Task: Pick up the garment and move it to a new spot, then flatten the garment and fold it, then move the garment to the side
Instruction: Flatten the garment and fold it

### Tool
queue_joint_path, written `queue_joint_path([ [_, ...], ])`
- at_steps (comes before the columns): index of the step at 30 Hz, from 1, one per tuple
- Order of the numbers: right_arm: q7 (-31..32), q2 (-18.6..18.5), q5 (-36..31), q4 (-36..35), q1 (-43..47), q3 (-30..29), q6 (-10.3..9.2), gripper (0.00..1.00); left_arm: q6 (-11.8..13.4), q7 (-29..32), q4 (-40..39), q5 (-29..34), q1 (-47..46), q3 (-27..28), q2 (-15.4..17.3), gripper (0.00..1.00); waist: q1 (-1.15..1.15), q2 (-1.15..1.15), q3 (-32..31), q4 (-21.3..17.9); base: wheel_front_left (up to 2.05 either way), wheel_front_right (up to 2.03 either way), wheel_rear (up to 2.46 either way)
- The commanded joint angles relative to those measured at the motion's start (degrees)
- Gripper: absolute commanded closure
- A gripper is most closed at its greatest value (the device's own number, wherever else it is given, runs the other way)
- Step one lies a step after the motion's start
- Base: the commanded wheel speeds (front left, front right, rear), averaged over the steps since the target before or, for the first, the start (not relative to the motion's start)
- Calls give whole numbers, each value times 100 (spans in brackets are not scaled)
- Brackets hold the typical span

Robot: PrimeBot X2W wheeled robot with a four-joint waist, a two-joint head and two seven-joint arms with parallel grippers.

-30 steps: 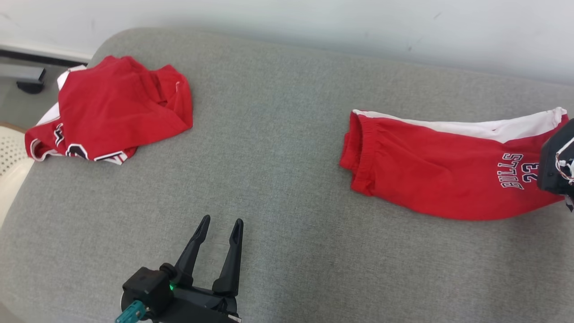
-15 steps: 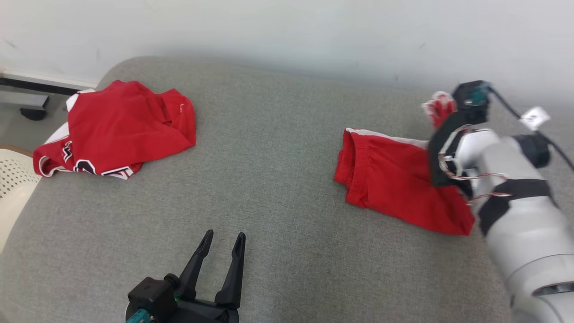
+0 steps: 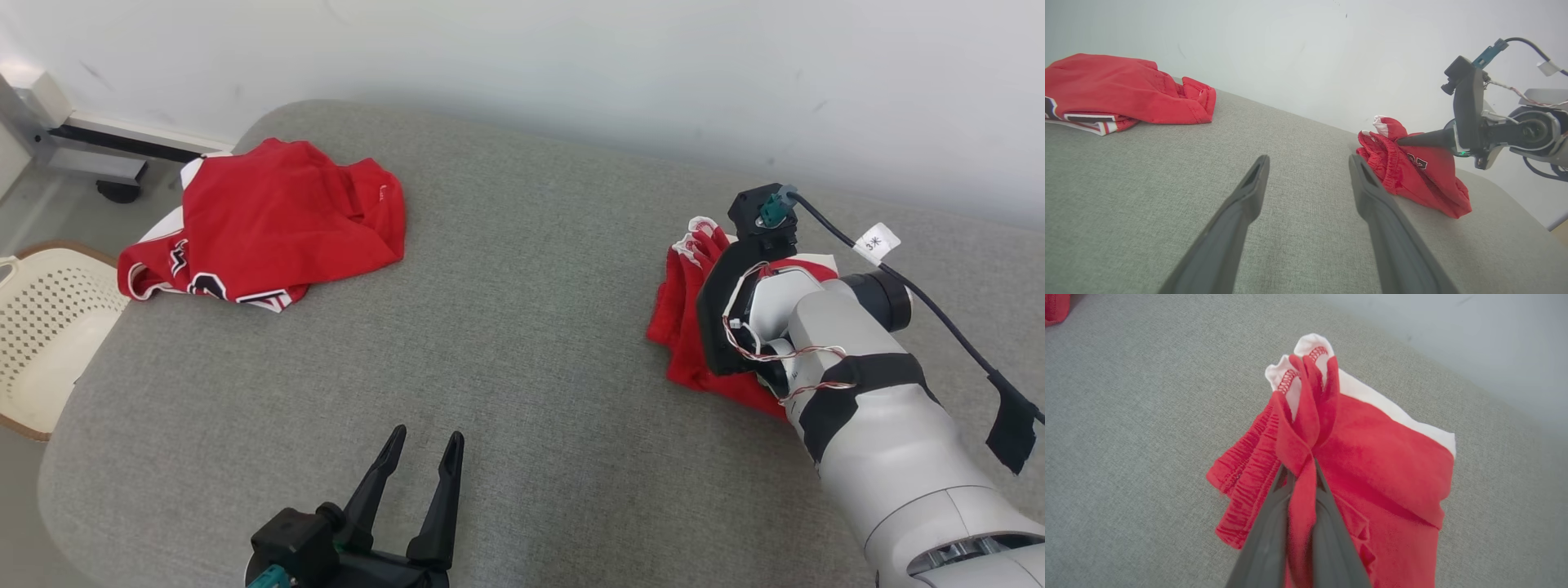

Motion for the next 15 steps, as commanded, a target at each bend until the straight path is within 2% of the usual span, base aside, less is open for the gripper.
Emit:
queue_joint_path([
  [1, -28, 31, 132, -26, 83, -11, -15, 100, 0, -20, 14, -49, 48, -7, -9, 0, 1, 0, 8, 60, 0, 0, 0],
  [2, -67, 44, 186, -44, 114, -9, -15, 66, 0, -20, 17, -52, 49, -8, -13, 0, 1, 0, 10, 75, 0, 0, 0],
  [3, -80, 53, 299, -52, 132, -22, -15, 0, 0, -20, 21, -56, 47, -11, -19, 0, 1, 0, 11, 87, 0, 0, 0],
  [8, -167, 63, 1027, -348, 208, 99, -15, 0, 1, -20, 40, -51, 96, 41, -17, 0, 1, 0, -34, 49, 0, 0, 0],
  [11, -244, 56, 1181, -479, 226, 117, -15, 0, 7, -20, 44, -44, 133, 78, 2, 0, 1, 0, -79, -10, 0, 0, 0],
  [15, -402, -298, 1133, -632, 324, 79, -15, 0, 21, -20, 10, -25, 164, 140, 39, 0, 1, 0, -185, -155, 0, 0, 0],
])
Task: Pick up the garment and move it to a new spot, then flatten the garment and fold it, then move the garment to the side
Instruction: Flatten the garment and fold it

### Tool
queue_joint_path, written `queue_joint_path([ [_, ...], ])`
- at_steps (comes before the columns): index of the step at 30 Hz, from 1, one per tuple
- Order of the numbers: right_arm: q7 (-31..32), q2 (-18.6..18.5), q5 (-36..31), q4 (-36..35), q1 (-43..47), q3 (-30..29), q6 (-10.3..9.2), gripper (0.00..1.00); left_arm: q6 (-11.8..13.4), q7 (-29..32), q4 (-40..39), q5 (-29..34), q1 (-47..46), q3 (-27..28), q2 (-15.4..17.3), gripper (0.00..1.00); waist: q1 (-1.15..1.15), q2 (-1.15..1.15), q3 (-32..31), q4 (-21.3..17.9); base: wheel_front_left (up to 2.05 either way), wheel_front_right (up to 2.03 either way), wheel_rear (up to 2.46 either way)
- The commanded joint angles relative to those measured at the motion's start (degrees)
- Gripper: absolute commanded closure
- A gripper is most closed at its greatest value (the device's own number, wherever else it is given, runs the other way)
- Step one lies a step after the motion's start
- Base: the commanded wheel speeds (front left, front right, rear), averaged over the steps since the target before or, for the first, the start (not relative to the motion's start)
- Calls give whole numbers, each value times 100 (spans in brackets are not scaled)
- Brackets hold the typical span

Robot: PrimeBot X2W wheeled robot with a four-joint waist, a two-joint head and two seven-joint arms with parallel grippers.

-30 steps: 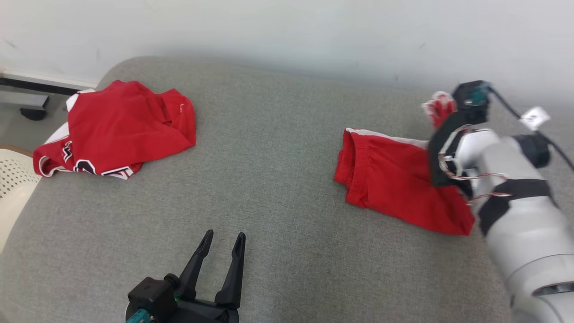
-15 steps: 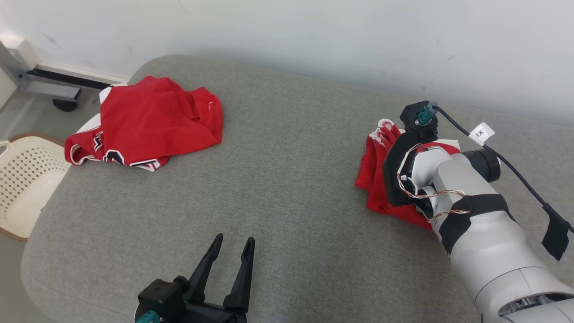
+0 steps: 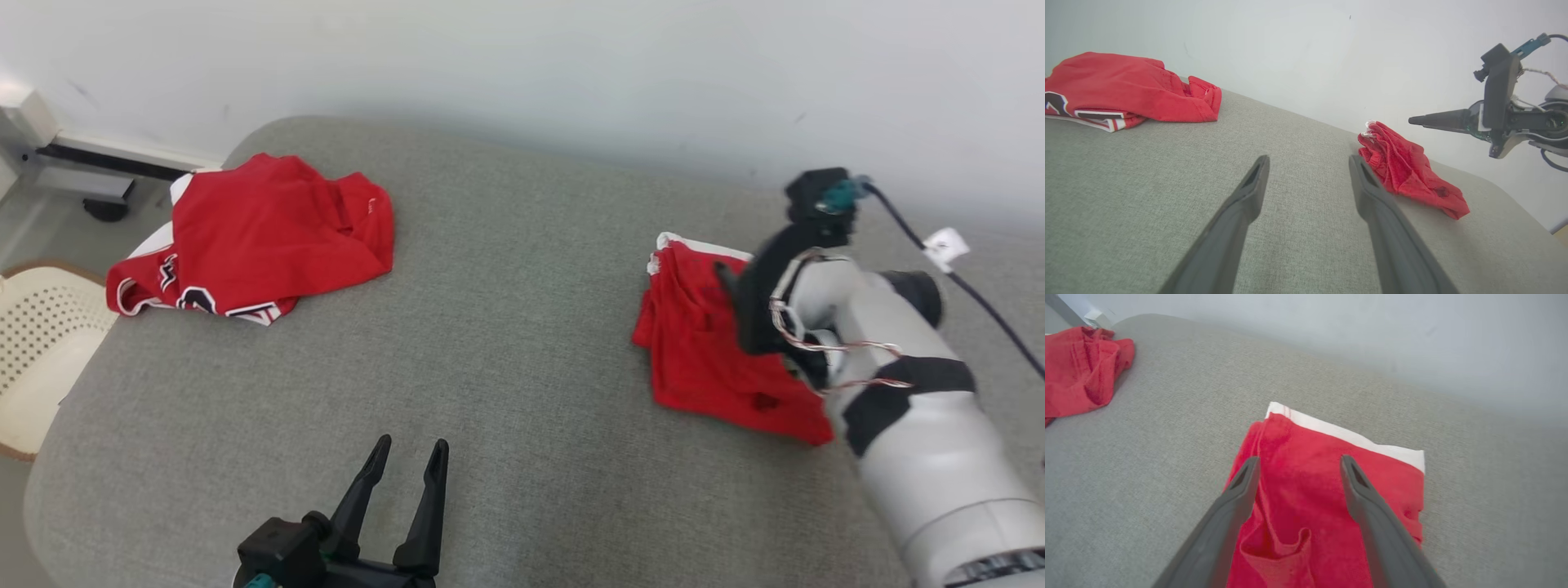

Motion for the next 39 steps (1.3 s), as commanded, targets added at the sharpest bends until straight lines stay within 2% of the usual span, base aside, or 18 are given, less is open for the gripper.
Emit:
queue_joint_path([
  [1, -77, -202, -109, -28, 146, -38, -15, 0, 15, -20, -36, -16, 72, 19, 26, 0, 0, 0, -89, -118, 0, 0, 0],
  [6, -201, -575, -517, 29, 500, -177, -15, 0, 17, -20, -59, -19, 104, -10, 28, 0, 0, 0, -85, -235, 0, 0, 0],
  [7, -218, -602, -571, 45, 567, -208, -15, 21, 16, -20, -68, -24, 90, -20, 24, 0, 0, 0, -58, -245, 0, 0, 0],
  [8, -244, -585, -625, 48, 623, -221, -15, 75, 16, -20, -76, -27, 68, -26, 18, 0, 0, 0, -20, -252, 0, 0, 0],
  [9, -287, -569, -727, 24, 672, -181, -15, 100, 15, -20, -83, -31, 38, -32, 11, 0, 0, 0, 31, -257, 0, 0, 0],
  [16, -364, -239, -1033, 45, 849, -95, -15, 100, 6, -20, -42, -65, -135, -65, -26, 0, 0, 0, 203, -182, 0, 0, 0],
  [21, -286, 65, -979, 44, 999, 262, -15, 100, 2, -20, 17, -91, -80, -31, -12, 0, 0, 0, 97, -132, 0, 0, 0],
  [26, -142, 242, -608, -203, 1176, 942, -15, 100, -1, -20, 40, -95, -12, -17, 28, 0, 0, 0, -26, -133, 0, 0, 0],
  [27, -80, 241, -430, -374, 1255, 1230, -15, 100, -2, -20, 36, -101, -5, -12, 43, 0, 0, 0, -58, -142, 0, 0, 0],
  [33, 149, 253, 304, -1130, 1464, 2001, -15, 100, 10, -20, 9, -109, 36, 29, 65, 0, 0, 0, -97, -194, 0, 0, 0],
  [36, 210, 246, 632, -1487, 1524, 2177, -15, 100, 19, -20, 1, -105, 40, 32, 55, 0, 0, 0, -108, -220, 0, 0, 0],
  [39, 169, 228, 649, -1635, 1467, 2091, -15, 100, 24, -20, -3, -99, 50, 39, 54, 0, 0, 0, -124, -236, 0, 0, 0],
])
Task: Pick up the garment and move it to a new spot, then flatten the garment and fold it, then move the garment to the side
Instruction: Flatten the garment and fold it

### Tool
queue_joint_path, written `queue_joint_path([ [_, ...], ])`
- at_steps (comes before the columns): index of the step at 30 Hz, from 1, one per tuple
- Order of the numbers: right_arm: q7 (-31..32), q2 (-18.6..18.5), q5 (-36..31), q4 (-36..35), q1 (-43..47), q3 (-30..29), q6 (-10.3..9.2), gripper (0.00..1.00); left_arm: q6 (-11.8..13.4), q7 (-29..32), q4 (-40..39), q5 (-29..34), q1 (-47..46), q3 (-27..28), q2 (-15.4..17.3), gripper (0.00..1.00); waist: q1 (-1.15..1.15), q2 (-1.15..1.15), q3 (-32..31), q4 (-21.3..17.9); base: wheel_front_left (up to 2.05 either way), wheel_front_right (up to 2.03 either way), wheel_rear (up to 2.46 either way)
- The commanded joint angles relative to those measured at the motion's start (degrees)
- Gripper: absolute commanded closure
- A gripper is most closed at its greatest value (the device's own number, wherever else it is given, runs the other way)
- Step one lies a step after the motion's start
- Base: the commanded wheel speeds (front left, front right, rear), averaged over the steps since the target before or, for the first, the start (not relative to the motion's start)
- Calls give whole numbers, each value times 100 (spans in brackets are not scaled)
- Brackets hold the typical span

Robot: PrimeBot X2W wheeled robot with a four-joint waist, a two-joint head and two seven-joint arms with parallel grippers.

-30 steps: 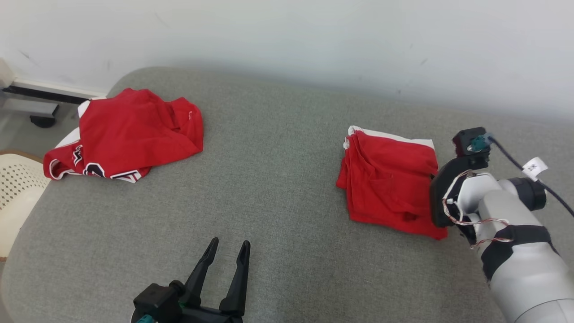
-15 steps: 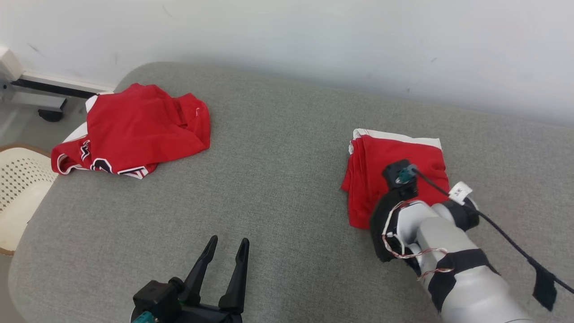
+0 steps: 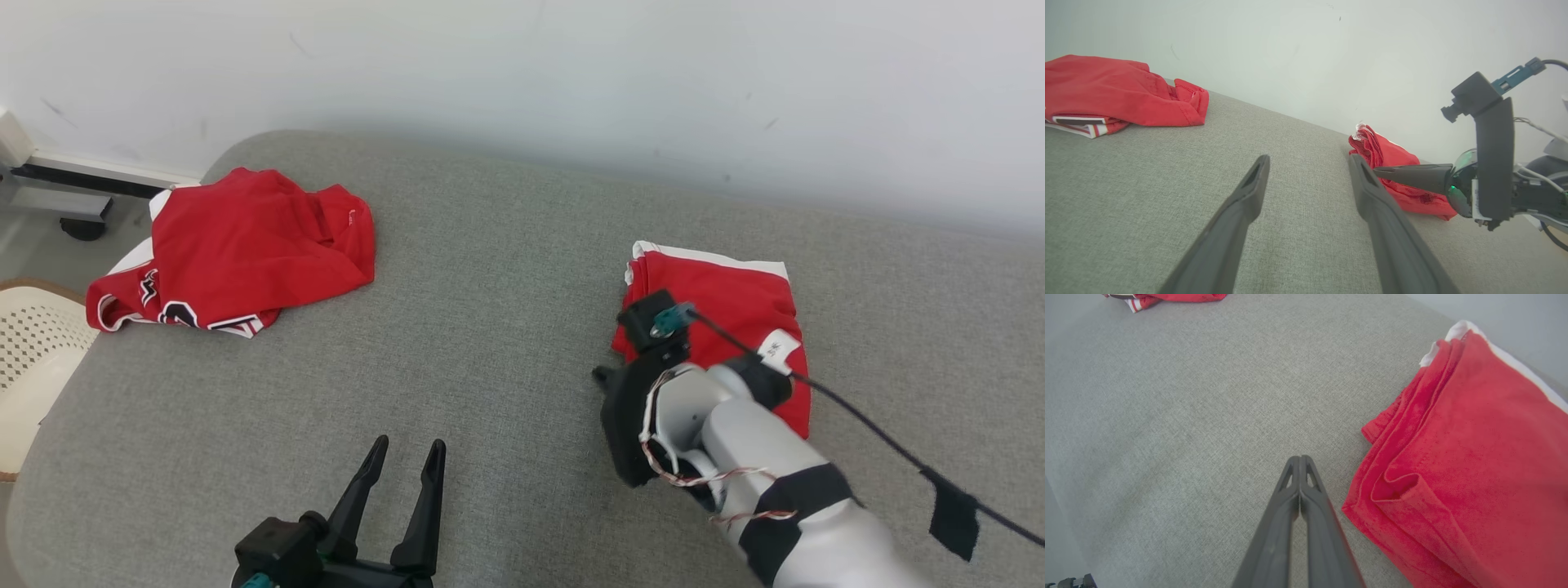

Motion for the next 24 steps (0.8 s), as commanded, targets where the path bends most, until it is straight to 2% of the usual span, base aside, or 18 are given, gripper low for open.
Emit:
queue_joint_path([
  [1, -51, -88, -56, -33, -21, -77, -15, 100, 18, -20, -18, -46, 63, 19, 14, 0, 0, 0, -13, -10, 0, 0, 0],
  [5, -140, -452, -564, -34, -91, -615, -15, 100, 14, -20, -31, -41, 96, 25, 22, 0, 0, 0, -30, -17, 0, 0, 0],
  [9, -167, -635, -1210, 121, -36, -1209, -15, 100, 11, -20, -58, -33, 53, -25, 3, 0, 0, 0, 60, 46, 0, 0, 0],
  [15, -218, -506, -1997, 500, 100, -1739, -15, 100, 3, -20, -73, -47, -78, -84, -53, 0, 0, 0, 278, 191, 0, 0, 0],
  [20, -87, -182, -2017, 766, 229, -1633, -14, 100, -5, -20, -37, -52, -107, -65, -65, 0, 0, 0, 315, 246, 0, 0, 0],
  [24, 28, 14, -1590, 770, 423, -1075, 4, 100, -8, -20, -1, -57, -32, -11, -42, 0, 0, 0, 218, 206, 0, 0, 0],
])
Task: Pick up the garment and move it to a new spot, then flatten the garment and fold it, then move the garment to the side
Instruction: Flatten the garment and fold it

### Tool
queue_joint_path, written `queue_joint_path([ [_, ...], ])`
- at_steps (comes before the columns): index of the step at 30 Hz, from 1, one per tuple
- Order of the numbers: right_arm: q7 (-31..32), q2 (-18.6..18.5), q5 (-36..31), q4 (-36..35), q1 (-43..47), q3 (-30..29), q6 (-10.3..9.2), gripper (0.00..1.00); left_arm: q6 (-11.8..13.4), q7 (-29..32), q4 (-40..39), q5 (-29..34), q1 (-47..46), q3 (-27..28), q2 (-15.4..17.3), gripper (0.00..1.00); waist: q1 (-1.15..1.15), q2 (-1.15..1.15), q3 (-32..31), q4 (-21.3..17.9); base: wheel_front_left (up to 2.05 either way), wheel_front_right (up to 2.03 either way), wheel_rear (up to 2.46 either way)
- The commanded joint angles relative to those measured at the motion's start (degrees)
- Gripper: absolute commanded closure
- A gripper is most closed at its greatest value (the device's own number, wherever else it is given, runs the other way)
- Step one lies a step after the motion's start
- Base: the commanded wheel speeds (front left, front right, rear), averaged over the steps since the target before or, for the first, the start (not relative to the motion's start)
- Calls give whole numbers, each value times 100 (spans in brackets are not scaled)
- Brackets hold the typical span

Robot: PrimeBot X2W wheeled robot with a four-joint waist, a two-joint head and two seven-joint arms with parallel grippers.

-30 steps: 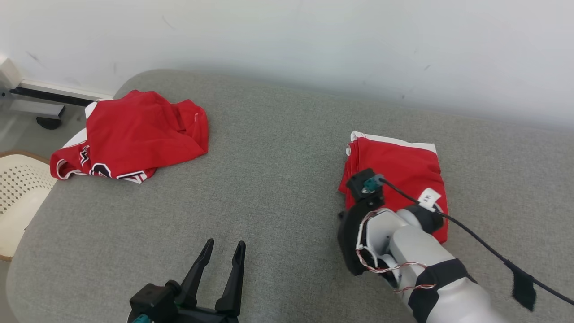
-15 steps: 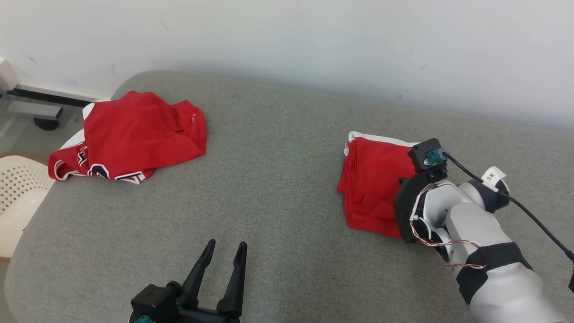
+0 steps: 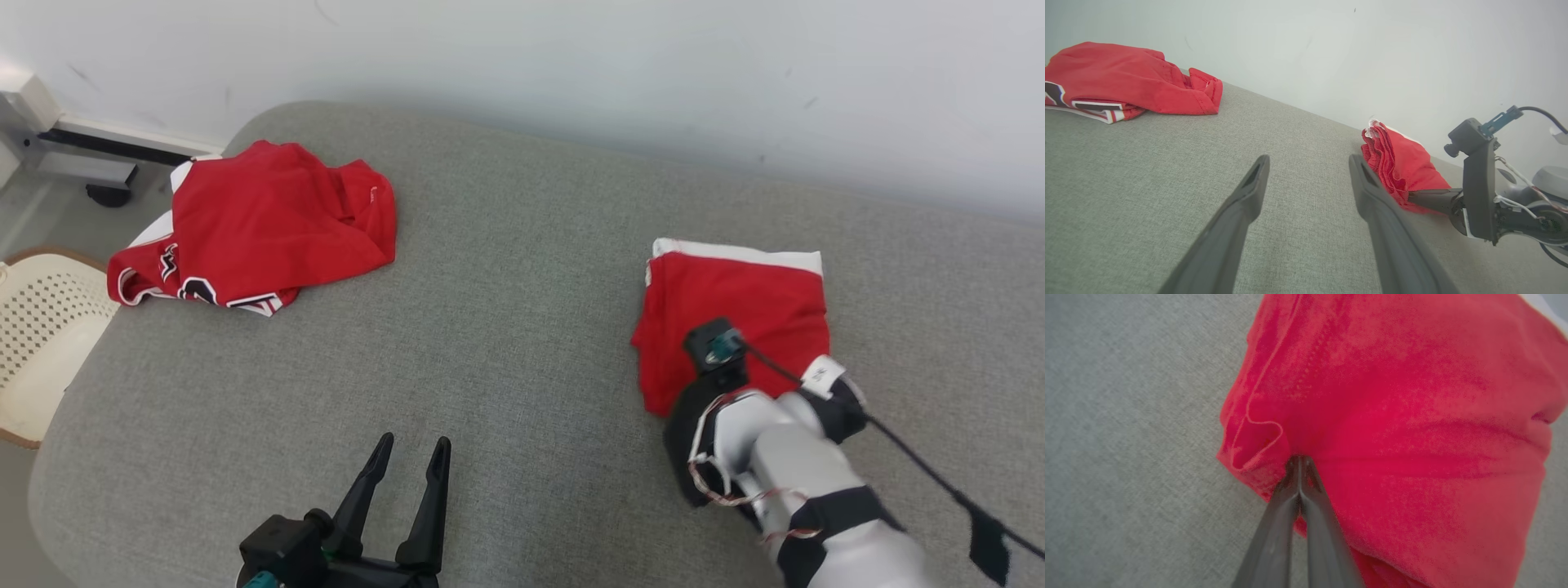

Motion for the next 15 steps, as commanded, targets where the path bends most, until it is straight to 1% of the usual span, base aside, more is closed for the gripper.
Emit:
queue_joint_path([
  [1, 66, 128, 154, 6, 258, 195, 31, 100, -15, -20, -1, -53, 9, 32, 22, 0, 0, 0, -72, -54, 0, 0, 0],
  [6, 149, 115, 748, -475, 410, 938, 30, 100, -14, -20, -7, -19, 78, 52, 43, 0, 0, 0, -209, -195, 0, 0, 0],
  [8, 164, 110, 901, -727, 430, 1117, 25, 100, -10, -20, -14, -19, 107, 52, 52, 0, 0, 0, -238, -262, 0, 0, 0],
  [11, 117, 73, 1018, -1044, 476, 1221, 24, 100, -2, -20, -32, -19, 152, 63, 76, 0, 0, 0, -276, -366, 0, 0, 0],
  [12, 82, 49, 1046, -1159, 488, 1214, 23, 91, 0, -20, -36, -19, 159, 64, 84, 0, 0, 0, -282, -397, 0, 0, 0],
  [13, 63, 27, 1061, -1269, 518, 1199, 24, 73, 3, -20, -43, -18, 162, 70, 89, 0, 0, 0, -289, -432, 0, 0, 0],
  [14, 27, -11, 1043, -1362, 544, 1146, 23, 38, 5, -20, -45, -18, 163, 62, 91, 0, 0, 0, -296, -460, 0, 0, 0],
  [15, 6, -48, 1023, -1444, 578, 1023, 23, 0, 8, -20, -48, -19, 163, 63, 96, 0, 0, 0, -309, -492, 0, 0, 0],
])
